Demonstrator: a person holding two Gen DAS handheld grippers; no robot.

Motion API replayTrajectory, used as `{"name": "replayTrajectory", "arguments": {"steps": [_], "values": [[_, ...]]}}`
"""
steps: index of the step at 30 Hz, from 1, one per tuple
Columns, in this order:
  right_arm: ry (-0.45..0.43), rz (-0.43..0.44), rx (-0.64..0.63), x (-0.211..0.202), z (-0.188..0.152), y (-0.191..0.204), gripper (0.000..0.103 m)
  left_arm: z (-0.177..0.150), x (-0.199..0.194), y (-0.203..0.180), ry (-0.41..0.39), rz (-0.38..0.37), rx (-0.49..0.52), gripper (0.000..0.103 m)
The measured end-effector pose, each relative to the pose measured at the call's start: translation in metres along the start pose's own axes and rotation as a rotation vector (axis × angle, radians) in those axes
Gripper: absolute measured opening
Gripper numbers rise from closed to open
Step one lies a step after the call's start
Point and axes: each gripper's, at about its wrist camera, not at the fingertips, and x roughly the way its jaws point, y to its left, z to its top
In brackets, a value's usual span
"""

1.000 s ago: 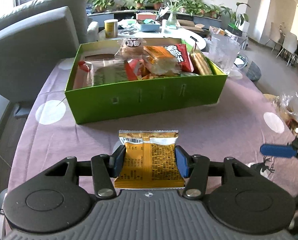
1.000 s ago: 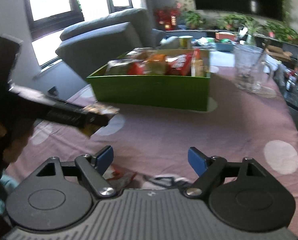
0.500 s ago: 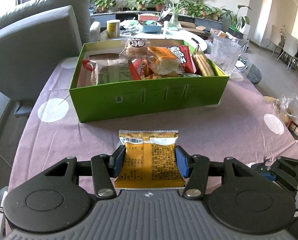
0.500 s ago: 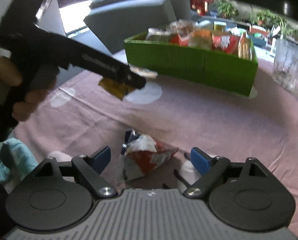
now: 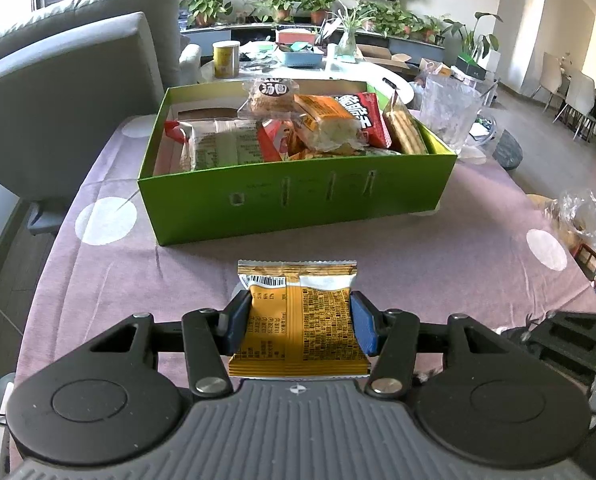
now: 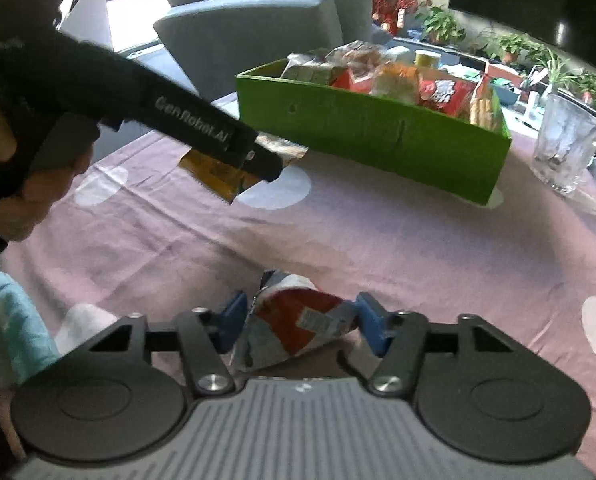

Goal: Organize snacks
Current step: 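Grasp the crumpled white-red wrapper with the right gripper while the left holds the yellow packet, then carry the yellow packet and the crumpled wrapper over the green box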

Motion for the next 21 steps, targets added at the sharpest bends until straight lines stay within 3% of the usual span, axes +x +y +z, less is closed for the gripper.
{"name": "replayTrajectory", "arguments": {"steps": [5,21], "values": [[-0.056,-0.041,0.019,-0.009,0.005,-0.010,0.094,0.001,-0.002,0.000,-0.005,-0.001,-0.001,0.050],[-0.121,-0.095,0.137,-0.016,0.022,-0.033,0.094,0.007,-0.008,-0.004,-0.028,-0.010,0.017,0.050]]}}
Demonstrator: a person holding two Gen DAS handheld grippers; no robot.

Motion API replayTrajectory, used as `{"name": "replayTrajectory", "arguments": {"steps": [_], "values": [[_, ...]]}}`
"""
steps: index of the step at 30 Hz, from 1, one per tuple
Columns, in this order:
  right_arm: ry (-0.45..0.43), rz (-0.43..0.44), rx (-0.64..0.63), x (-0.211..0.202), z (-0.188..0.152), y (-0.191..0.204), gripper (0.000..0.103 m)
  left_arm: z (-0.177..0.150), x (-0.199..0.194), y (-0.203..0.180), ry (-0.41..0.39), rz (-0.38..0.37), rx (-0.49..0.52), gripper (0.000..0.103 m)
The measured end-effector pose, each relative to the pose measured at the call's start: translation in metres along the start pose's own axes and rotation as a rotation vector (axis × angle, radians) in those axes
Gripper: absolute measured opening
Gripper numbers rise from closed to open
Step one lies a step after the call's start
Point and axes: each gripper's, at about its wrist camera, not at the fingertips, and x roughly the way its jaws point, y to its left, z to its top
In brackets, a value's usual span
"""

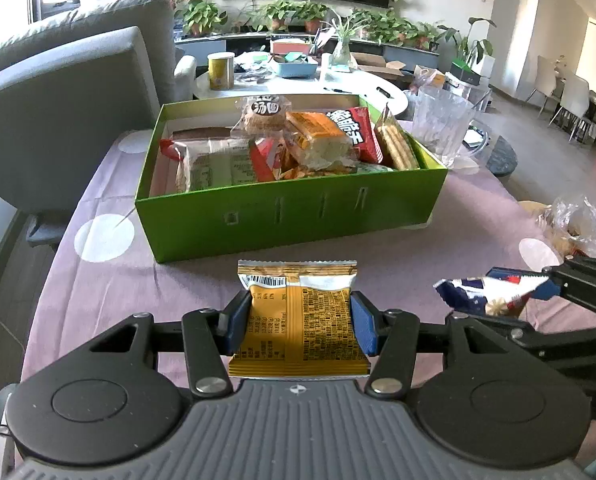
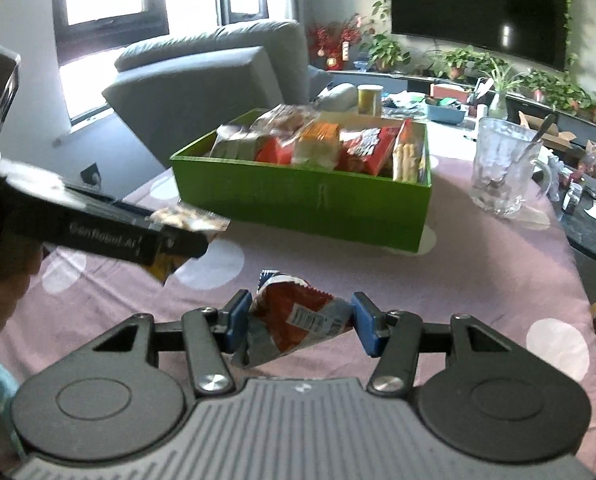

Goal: Organize snacks
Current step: 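Carry the yellow packet and the crumpled wrapper over the green box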

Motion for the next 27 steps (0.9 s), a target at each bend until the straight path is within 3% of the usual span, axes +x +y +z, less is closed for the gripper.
{"name": "replayTrajectory", "arguments": {"steps": [16,27], "values": [[-0.086,-0.025,0.057,0.005,0.046,-0.019,0.094,0.041,-0.006,0.005,-0.072,0.011,0.022,0.050],[-0.147,-0.052,0.074,0.022,0.093,-0.027,0.094,0.081,-0.007,0.019,-0.139,0.059,0.012,0.050]]}}
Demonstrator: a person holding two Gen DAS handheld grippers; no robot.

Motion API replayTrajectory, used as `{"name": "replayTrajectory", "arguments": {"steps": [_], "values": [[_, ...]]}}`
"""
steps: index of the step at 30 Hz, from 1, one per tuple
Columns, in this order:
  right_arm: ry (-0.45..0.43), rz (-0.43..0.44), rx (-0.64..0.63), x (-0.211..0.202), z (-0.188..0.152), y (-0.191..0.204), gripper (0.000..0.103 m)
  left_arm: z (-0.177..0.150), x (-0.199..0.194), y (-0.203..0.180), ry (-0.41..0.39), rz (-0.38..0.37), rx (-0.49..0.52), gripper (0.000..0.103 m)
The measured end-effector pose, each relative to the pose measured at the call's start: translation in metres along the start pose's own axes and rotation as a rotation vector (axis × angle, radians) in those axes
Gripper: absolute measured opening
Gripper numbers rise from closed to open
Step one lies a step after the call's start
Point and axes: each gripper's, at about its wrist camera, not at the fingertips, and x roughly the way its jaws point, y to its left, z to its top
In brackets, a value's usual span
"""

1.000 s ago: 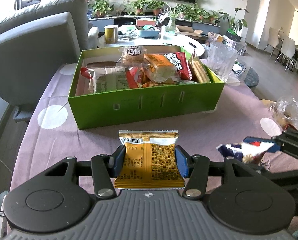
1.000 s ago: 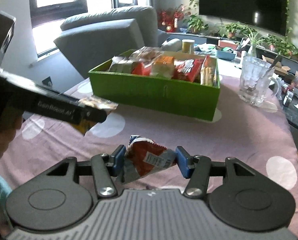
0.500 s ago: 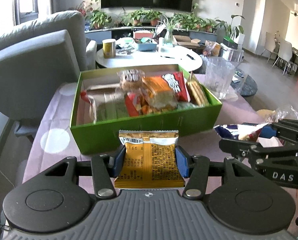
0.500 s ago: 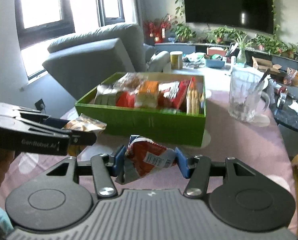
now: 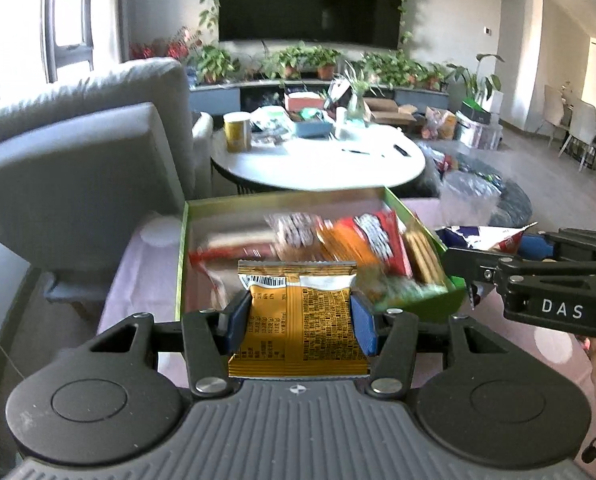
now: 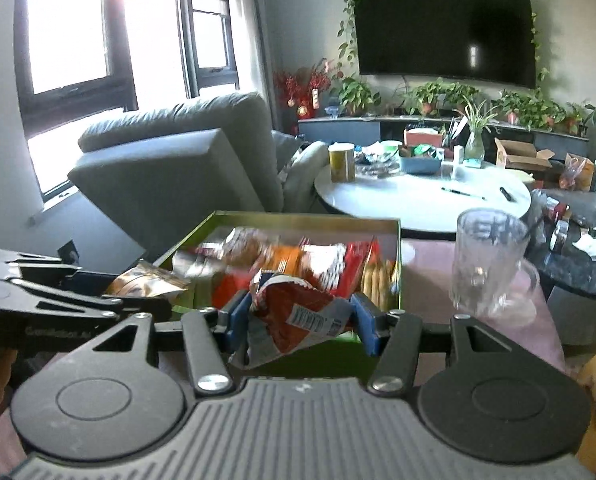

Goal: Organize snacks
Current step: 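Carry the yellow packet and the crumpled wrapper over the green box, then lower both items into the box and open both grippers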

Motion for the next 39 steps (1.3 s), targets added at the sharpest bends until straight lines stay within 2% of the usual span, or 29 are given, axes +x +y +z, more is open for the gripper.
{"name": "replayTrajectory", "arguments": {"steps": [4,14,29,39], "values": [[-0.003,-0.028,0.030,0.011,0.012,-0.003,0.094,0.016,0.008,0.005,-0.020,0.044,0.013,0.050],[0.003,-0.057,0.049,0.035,0.028,-0.002,0.094,0.044,0.042,0.016,-0.001,0.079,-0.019,0.050],[0.026,-0.088,0.105,0.067,0.048,-0.010,0.094,0.059,0.076,0.038,0.056,0.109,-0.095,0.050],[0.060,-0.111,0.103,0.092,0.054,-0.011,0.094,0.062,0.098,0.037,0.088,0.109,-0.106,0.050]]}}
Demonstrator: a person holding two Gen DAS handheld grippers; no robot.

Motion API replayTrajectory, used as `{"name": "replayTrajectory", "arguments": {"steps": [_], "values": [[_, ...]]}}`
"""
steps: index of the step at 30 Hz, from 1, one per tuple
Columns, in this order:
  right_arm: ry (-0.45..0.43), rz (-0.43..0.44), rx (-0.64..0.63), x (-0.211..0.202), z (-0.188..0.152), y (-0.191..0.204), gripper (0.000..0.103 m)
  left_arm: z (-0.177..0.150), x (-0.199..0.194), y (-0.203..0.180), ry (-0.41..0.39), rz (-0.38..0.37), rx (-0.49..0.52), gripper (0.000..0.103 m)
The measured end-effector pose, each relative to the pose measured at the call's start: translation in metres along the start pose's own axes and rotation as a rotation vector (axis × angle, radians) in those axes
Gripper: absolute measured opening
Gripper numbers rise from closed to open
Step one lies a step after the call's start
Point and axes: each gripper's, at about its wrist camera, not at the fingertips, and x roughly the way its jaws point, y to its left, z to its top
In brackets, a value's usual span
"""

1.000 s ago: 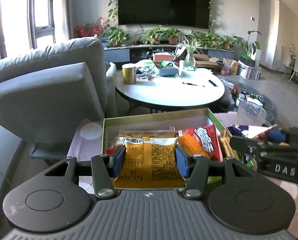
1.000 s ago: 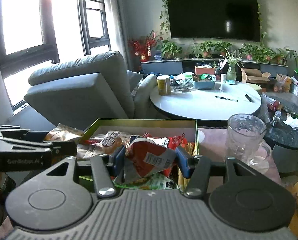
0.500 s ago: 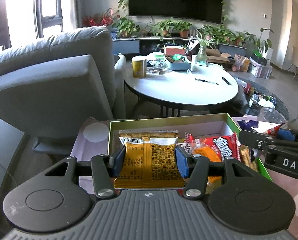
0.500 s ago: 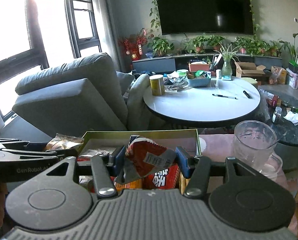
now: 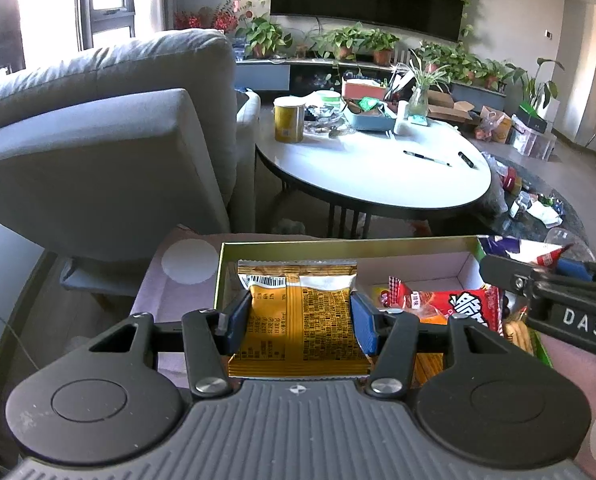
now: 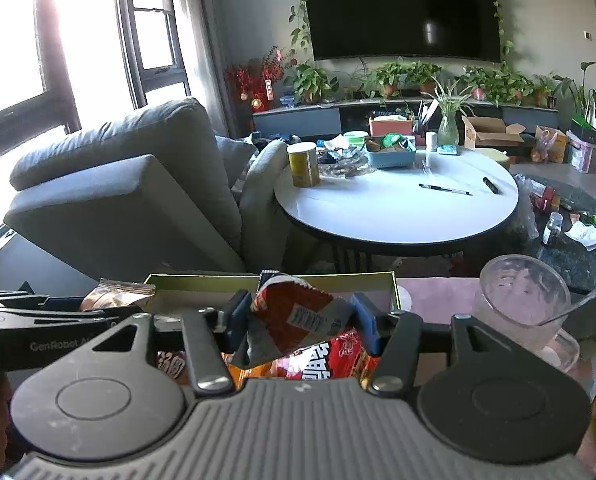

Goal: Organize snacks
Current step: 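Lower both items into the box and open both grippers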

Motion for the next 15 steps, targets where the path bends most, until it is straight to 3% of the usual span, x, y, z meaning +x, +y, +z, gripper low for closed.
{"name": "replayTrajectory", "arguments": {"steps": [15], "values": [[0.035,-0.022,0.030,0.025,0.000,0.002,0.094,-0.004,0.023,0.002,0.029,0.004,-0.011,0.053]]}}
